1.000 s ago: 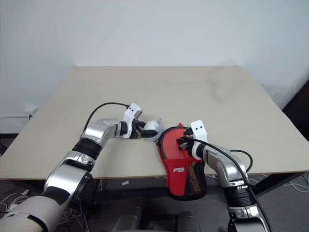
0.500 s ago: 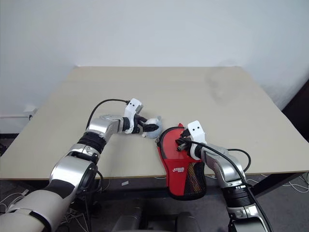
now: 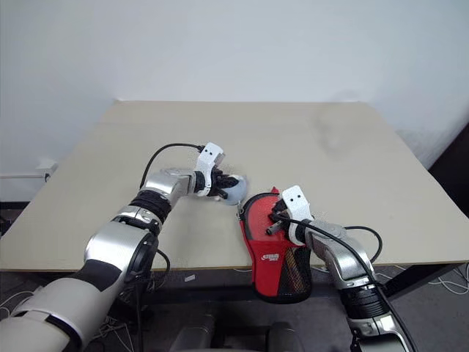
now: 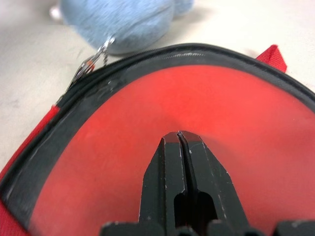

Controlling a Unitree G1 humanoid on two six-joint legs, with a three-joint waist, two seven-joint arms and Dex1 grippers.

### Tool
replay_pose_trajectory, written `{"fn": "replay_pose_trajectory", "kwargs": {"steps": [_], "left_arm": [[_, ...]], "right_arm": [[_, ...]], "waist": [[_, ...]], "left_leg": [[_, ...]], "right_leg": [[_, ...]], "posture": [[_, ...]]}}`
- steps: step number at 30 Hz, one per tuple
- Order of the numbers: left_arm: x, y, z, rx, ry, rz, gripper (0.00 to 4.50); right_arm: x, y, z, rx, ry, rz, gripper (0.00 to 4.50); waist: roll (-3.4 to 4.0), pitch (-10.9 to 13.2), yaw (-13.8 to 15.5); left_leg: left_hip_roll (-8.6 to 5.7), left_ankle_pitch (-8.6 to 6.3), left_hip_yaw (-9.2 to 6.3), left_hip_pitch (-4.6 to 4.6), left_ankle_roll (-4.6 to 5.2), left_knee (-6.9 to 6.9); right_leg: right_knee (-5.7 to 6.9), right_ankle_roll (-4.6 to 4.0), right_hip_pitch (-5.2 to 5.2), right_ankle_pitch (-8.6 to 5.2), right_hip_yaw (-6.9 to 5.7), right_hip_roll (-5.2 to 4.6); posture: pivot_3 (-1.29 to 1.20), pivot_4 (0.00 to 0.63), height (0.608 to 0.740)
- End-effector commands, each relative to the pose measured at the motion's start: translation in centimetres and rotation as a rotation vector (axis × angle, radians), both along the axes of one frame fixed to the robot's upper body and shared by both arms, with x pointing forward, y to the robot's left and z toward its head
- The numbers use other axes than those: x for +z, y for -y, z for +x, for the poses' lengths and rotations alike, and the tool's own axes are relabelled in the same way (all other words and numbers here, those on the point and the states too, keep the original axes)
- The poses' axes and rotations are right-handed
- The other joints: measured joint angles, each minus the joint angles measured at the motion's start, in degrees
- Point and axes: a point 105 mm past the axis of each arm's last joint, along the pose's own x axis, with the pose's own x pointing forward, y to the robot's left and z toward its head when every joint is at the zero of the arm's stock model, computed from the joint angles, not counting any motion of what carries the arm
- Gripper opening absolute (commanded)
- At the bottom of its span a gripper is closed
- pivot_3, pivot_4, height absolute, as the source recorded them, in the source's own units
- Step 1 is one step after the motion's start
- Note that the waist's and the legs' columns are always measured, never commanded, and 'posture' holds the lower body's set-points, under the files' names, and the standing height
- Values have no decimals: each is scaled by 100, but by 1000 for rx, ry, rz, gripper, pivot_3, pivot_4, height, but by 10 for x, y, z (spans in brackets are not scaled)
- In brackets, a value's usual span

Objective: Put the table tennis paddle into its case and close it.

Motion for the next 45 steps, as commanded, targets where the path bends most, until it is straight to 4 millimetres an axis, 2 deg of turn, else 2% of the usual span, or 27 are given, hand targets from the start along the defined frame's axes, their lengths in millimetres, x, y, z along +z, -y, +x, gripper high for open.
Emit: {"fn": "replay_pose_trajectory", "kwargs": {"steps": [1,5,9,17,21,25,30,39,45], "left_arm": [[23,0,13,30,90,25,445],[30,3,16,34,126,35,445],[45,10,22,36,187,28,445],[57,21,26,53,247,39,445],[67,31,31,114,281,15,445],[74,52,31,151,326,12,445],[74,71,27,163,350,1,445],[68,113,10,90,409,-8,445],[66,147,-10,-65,499,6,445]], "right_arm": [[-30,4,-13,-19,-142,-51,0],[-37,4,-18,-20,-207,-54,0],[-40,3,-21,-34,-256,-34,0],[-41,2,-23,-35,-268,-43,0],[-40,0,-24,-30,-261,-36,0],[-39,-3,-28,-14,-256,-32,0],[-39,-4,-31,-16,-253,-35,0],[-40,-4,-32,-41,-243,-32,0],[-39,-8,-33,-38,-240,-28,0]], "waist": [[-2,-2,1],[-10,-7,1],[-12,-8,1],[-12,-8,0],[-14,-8,5],[-15,-7,3],[-14,-7,2],[-14,-7,4],[-13,-7,6]], "left_leg": [[0,0,0,0,0,0],[1,0,-3,2,0,0],[1,0,-4,1,0,0],[1,0,-4,1,0,0],[0,0,-4,0,0,0],[0,0,-4,-1,0,1],[0,0,-3,-1,0,0],[-1,-1,-2,0,-1,0],[-1,-1,-2,-1,-1,-1]], "right_leg": [[0,0,0,0,0,0],[0,-1,2,1,-4,-1],[1,-1,2,0,-6,-2],[0,1,2,1,-6,-1],[0,1,2,1,-6,-1],[0,3,3,0,-8,-2],[0,5,2,-1,-7,-1],[-1,4,2,-1,-7,-2],[-2,4,3,-1,-8,-2]], "posture": [[0,0,715],[0,0,715],[0,0,715],[0,0,715],[0,0,715],[0,0,715],[0,0,715],[0,0,715],[0,0,715]]}}
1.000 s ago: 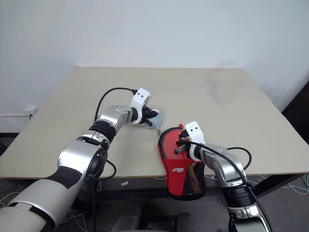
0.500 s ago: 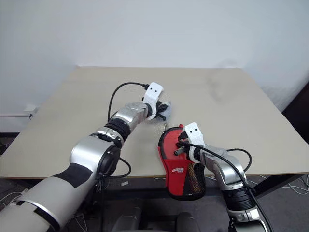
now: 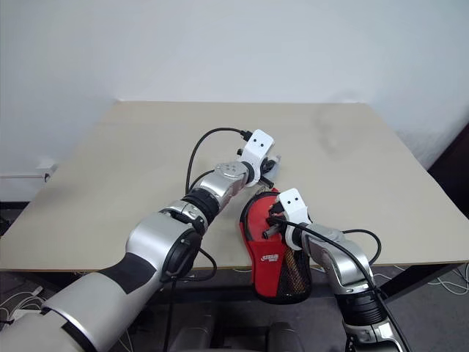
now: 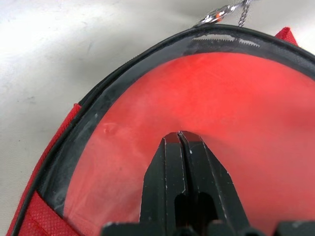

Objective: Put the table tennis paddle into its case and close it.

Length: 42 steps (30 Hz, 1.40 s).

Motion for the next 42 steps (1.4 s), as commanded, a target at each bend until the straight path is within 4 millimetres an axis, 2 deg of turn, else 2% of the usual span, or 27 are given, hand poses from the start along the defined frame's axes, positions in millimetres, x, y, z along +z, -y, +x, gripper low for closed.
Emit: {"fn": "replay_pose_trajectory", "kwargs": {"steps": [1,5,12,15,17,18,22,30,35,38,42], "left_arm": [[24,42,-18,-155,119,-25,445],[8,58,-36,-276,104,8,445],[-22,59,-52,-376,6,56,445],[-21,56,-51,-376,-8,41,1175],[-18,53,-49,-374,-15,34,1862],[-16,53,-48,-382,-21,21,2175],[-3,49,-47,-426,-73,-72,2175],[39,41,-51,-585,-204,-321,2175],[64,27,-47,-633,-243,-410,2175],[83,11,-43,-660,-261,-468,2175],[92,-12,-34,-641,-247,-472,2175]], "right_arm": [[-36,-2,-21,10,-171,-34,0],[-36,0,-20,4,-169,-37,0],[-34,0,-20,9,-161,-34,0],[-29,-4,-20,38,-139,-19,0],[-26,-5,-20,63,-131,-18,0],[-24,-4,-20,73,-124,-16,0],[-15,4,-18,103,-95,-15,0],[0,15,-18,169,-50,-10,0],[1,17,-15,172,-31,-15,0],[5,17,-14,176,-17,-4,0],[18,18,-13,188,27,31,0]], "waist": [[0,0,-2],[1,-1,-3],[1,-1,-3],[1,-1,-4],[1,-1,-5],[1,-1,-5],[2,0,-3],[4,2,-5],[5,4,-7],[6,4,-9],[7,5,-9]], "left_leg": [[-1,0,1,0,0,0],[-1,0,1,0,0,-1],[-1,0,1,0,0,0],[-1,0,1,0,0,0],[-1,0,0,0,0,0],[-1,0,0,0,0,0],[-1,0,1,0,0,0],[-1,0,1,-2,0,1],[-1,0,0,-3,0,3],[-1,0,-1,-2,0,2],[0,0,-1,-2,1,2]], "right_leg": [[0,0,0,0,0,-1],[0,-6,-1,-3,0,-2],[0,-12,0,-7,0,-2],[0,-12,0,-8,0,-2],[0,-12,0,-8,0,-2],[0,-12,0,-8,0,-2],[0,-12,0,-8,1,-2],[0,-9,-1,-10,1,-3],[-1,1,-2,-17,1,-3],[0,9,-2,-22,2,-2],[1,9,-2,-21,4,0]], "posture": [[0,0,715],[0,0,715],[0,0,715],[0,0,715],[0,0,715],[0,0,715],[0,0,715],[0,0,715],[0,0,715],[0,0,715],[0,0,715]]}}
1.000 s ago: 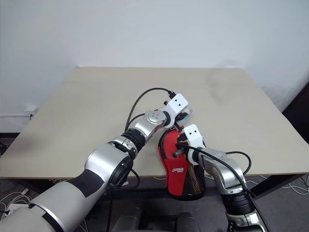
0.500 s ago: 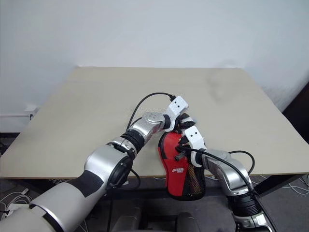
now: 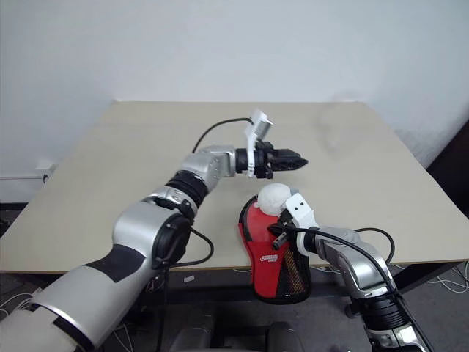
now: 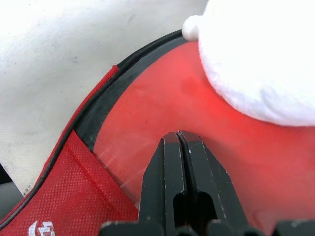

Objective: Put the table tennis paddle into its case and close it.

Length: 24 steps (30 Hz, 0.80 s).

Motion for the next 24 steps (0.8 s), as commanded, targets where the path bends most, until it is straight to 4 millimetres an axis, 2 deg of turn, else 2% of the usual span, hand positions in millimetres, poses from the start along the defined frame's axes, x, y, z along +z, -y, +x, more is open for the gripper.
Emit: {"fn": "replay_pose_trajectory", "kwargs": {"steps": [1,4,6,10,13,17,19,24], "left_arm": [[27,-17,8,10,77,-31,2175],[17,-52,14,23,115,44,2214],[11,-67,14,21,126,81,2214],[-21,-101,-7,-100,97,183,2214],[-35,-108,-26,-161,65,209,2214],[-57,-97,-60,-215,44,229,2214],[-63,-89,-68,-209,43,234,2214],[-77,-51,-83,-201,80,263,2214]], "right_arm": [[14,8,2,-5,35,34,0],[30,13,4,-9,75,74,616],[36,15,6,-11,90,90,1278],[61,17,13,-28,157,172,2752],[75,23,21,-67,185,225,3789],[89,32,36,-129,231,253,3789],[91,34,43,-155,244,250,3789],[84,37,62,-222,233,208,3789]], "waist": [[0,3,6],[0,5,2],[3,5,-6],[3,5,-8],[1,7,-5],[1,7,5],[0,7,9],[5,6,4]], "left_leg": [[0,0,0,-1,0,0],[-1,0,1,-4,0,2],[1,0,1,-1,0,0],[6,0,3,-3,0,-3],[9,0,5,-5,0,-2],[10,0,5,-7,1,3],[7,0,5,-5,1,3],[5,1,7,-4,2,3]], "right_leg": [[0,1,0,1,0,0],[0,-4,-1,6,1,-2],[1,-15,-1,13,1,-1],[2,-16,-2,15,4,3],[3,-17,0,16,6,3],[2,-22,0,13,1,-6],[1,-22,5,13,-4,-12],[5,-23,3,14,-5,-14]], "posture": [[0,0,715],[0,0,715],[0,0,715],[0,0,715],[0,0,715],[0,0,715],[0,0,715],[0,0,715]]}}
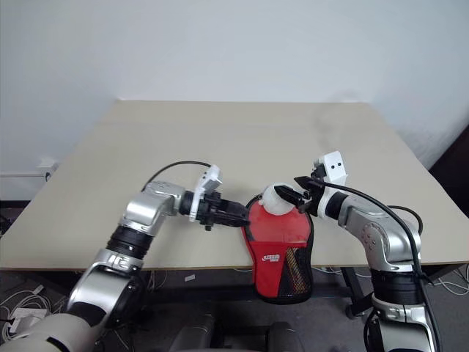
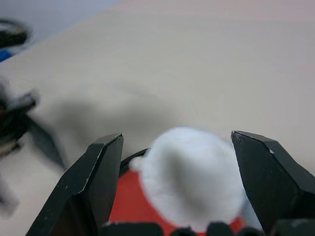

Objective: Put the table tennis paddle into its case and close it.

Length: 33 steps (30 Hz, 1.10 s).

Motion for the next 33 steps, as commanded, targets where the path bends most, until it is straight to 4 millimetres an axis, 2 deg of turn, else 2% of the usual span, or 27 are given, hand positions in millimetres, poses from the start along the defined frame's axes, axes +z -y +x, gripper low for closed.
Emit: {"fn": "replay_pose_trajectory", "kwargs": {"steps": [1,6,8,12,21,24,26,30,33], "left_arm": [[5,22,-7,-14,78,7,2214],[-18,34,-18,-26,117,107,2214],[-29,33,-22,-30,118,146,2214],[-47,26,-19,-15,173,221,2214],[-51,31,-5,67,171,228,2214],[-50,32,-1,87,166,226,2214],[-51,31,1,100,164,239,2214],[-55,28,2,107,158,260,2214],[-57,26,2,111,152,272,2214]], "right_arm": [[6,2,11,-33,32,-28,3789],[-10,-1,12,-34,-72,-39,3789],[-21,0,13,-48,-161,-15,3789],[-28,-3,13,-44,-239,25,3789],[-46,-14,11,-28,-350,16,3789],[-46,-14,15,-43,-316,-3,3215],[-44,-14,17,-49,-295,-7,2511],[-38,-14,23,-66,-239,-13,1417],[-25,-7,33,-112,-155,1,944]], "waist": [[2,-1,-2],[12,-2,-10],[13,-2,-9],[16,-4,-6],[20,-9,-3],[21,-10,-5],[22,-10,-6],[22,-10,-7],[22,-10,-6]], "left_leg": [[0,0,1,0,0,0],[3,1,3,1,1,-1],[5,1,4,2,1,0],[8,1,3,4,1,1],[8,1,3,7,1,3],[8,1,3,7,1,3],[7,1,3,7,1,3],[7,1,3,7,1,4],[7,1,3,7,1,4]], "right_leg": [[0,1,-1,1,3,2],[2,11,0,5,14,15],[3,9,-1,4,18,21],[2,0,-4,0,20,23],[1,-1,-1,0,16,21],[1,0,-1,0,16,21],[1,0,-1,0,16,23],[1,0,0,0,16,23],[1,0,0,0,15,23]], "posture": [[0,0,715],[0,0,715],[0,0,715],[0,0,715],[0,0,715],[0,0,715],[0,0,715],[0,0,715],[0,0,715]]}}
